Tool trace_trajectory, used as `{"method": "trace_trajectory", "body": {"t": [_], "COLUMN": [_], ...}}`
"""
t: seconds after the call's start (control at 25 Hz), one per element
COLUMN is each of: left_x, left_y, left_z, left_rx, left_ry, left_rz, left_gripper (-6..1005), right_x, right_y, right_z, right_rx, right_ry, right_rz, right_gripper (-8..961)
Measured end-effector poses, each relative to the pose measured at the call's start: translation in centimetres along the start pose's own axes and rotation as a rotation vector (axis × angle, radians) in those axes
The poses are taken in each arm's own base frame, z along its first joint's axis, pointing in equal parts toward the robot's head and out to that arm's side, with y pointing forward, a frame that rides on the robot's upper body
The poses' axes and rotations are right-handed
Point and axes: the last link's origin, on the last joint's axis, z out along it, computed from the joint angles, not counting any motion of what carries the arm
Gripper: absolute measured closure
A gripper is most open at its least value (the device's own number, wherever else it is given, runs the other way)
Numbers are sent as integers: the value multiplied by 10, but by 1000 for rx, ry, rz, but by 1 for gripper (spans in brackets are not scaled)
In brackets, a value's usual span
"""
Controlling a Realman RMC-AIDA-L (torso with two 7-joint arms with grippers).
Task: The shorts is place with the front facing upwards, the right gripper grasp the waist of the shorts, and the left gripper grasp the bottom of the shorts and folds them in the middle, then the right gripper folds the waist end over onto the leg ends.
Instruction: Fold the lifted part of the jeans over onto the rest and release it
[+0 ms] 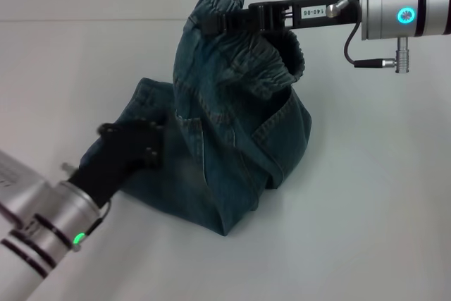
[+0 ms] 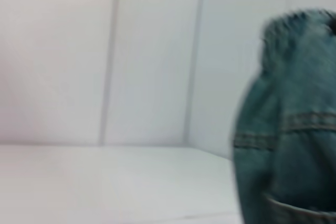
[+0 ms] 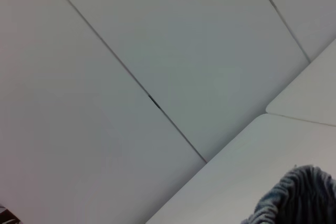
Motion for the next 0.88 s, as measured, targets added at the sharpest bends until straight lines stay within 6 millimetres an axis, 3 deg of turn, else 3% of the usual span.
{"method": "trace_trajectory", "body": {"t": [0.4, 0.6, 0.8, 0.88], "left_x": [10, 16, 17, 18], "left_y": [-45, -57, -56, -55], "left_z": [-47, -72, -73, -72], "left_rx": [252, 353, 354, 346], "left_ry": [107, 181, 192, 199], "left_rz": [21, 26, 25, 23], "left_gripper": [940, 932, 923, 920], "right_x": [1, 1, 2, 3], "right_y": [2, 4, 7, 10], "right_z": [9, 43, 93, 99], "right_rx": [-1, 44, 126, 128], "right_ry": [20, 83, 209, 233], "right_rz": [-7, -46, -132, -145], "right_gripper": [802, 781, 760, 752]}}
